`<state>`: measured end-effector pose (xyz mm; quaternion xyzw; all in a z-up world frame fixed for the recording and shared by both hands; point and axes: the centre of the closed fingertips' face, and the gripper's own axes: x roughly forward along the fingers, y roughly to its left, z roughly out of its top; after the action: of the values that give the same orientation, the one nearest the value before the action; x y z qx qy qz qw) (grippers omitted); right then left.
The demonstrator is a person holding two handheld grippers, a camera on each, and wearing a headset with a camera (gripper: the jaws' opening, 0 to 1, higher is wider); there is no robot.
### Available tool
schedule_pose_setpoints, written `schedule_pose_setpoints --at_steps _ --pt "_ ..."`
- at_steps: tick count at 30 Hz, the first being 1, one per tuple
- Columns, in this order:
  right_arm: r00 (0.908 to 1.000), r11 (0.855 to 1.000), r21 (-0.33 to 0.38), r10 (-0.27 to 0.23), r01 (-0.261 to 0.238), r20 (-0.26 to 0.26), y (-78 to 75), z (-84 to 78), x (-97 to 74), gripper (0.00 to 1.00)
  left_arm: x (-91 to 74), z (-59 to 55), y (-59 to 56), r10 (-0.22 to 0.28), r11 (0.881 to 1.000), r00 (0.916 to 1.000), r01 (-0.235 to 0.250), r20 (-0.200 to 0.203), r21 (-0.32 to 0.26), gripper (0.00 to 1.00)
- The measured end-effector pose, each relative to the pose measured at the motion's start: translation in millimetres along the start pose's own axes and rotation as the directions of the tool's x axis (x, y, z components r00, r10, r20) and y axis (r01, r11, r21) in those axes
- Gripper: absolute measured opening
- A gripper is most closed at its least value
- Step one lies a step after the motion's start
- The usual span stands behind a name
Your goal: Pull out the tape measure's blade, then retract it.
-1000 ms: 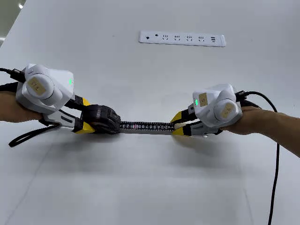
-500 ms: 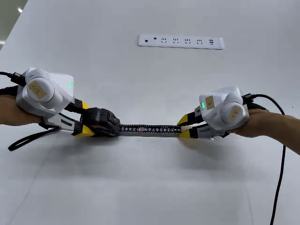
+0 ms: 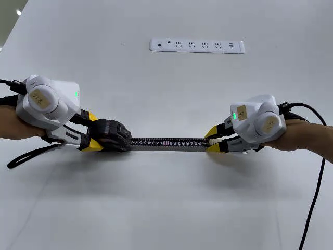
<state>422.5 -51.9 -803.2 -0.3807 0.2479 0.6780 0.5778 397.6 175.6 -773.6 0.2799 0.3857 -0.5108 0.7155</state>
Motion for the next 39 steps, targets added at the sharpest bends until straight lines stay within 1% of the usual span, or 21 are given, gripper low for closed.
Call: schedule_pose_setpoints --at_steps 28,39 --pt "0.9981 1.0 0.006 -0.015 0.015 -0.059 3.3 -28.3 -20.5 0.08 -0.6 -0.8 -0.8 -0.006 1.0 0.9996 0.007 -0.028 0.008 0.26" --pt "0.9972 1.0 0.013 -0.017 0.017 -0.073 4.9 -37.5 -26.4 0.08 -0.8 -1.2 -1.1 -0.009 1.0 0.9991 0.01 -0.041 0.016 0.26"
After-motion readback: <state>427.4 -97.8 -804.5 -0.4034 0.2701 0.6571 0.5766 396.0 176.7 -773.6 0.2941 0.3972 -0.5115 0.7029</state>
